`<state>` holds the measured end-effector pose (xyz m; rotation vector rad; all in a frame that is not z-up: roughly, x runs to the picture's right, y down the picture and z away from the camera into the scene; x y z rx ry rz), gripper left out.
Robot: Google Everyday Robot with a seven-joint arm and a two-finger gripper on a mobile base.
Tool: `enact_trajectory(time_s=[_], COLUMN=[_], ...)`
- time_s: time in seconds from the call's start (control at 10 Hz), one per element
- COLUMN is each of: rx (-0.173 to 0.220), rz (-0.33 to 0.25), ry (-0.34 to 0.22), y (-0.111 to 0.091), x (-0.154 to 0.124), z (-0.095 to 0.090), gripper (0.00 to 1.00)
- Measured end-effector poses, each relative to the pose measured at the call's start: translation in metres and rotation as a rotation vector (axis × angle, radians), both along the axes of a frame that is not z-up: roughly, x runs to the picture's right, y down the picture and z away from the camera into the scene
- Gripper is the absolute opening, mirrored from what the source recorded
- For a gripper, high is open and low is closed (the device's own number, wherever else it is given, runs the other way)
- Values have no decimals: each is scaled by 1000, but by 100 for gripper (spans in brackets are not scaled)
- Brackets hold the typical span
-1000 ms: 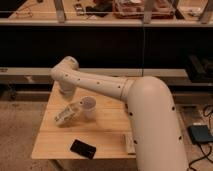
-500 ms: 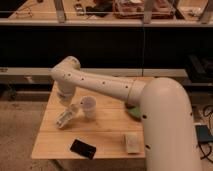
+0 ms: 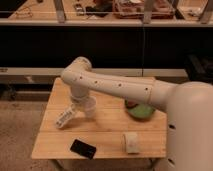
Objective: Knock the bottle over
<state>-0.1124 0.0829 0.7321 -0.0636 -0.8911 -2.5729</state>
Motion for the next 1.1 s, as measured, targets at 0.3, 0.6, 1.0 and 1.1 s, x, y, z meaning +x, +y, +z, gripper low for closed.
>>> enact_trajectory(time_s=[0.3, 0.6, 1.0, 1.1], rx=[76, 151, 207, 214], rz=[100, 146, 174, 174], ry=[12, 29, 13, -5], y=[-37, -50, -67, -71], x=[-6, -11, -45, -60], z=[0, 28, 62, 65], gripper=[0, 0, 0, 0])
